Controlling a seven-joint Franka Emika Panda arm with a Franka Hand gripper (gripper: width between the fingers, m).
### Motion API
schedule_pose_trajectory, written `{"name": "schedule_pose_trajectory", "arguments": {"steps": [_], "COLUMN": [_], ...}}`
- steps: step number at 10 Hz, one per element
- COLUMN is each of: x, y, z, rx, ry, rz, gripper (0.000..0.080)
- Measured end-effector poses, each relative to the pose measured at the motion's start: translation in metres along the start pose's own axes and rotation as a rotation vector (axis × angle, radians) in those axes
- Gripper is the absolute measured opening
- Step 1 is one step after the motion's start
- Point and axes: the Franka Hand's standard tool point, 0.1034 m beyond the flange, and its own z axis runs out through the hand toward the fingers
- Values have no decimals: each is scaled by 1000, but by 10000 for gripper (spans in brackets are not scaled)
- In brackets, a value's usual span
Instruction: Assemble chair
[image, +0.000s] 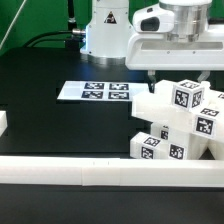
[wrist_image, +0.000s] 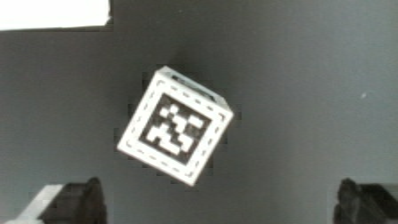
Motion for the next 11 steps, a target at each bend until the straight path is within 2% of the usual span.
{"name": "schedule_pose_trajectory", "arguments": {"steps": [7, 11], "x": [-4, -7], "y": [11, 13], "z": [22, 29], "rx": [-16, -22], "ry": [-17, -31], "rz": [10, 12], "gripper": [649, 649]}}
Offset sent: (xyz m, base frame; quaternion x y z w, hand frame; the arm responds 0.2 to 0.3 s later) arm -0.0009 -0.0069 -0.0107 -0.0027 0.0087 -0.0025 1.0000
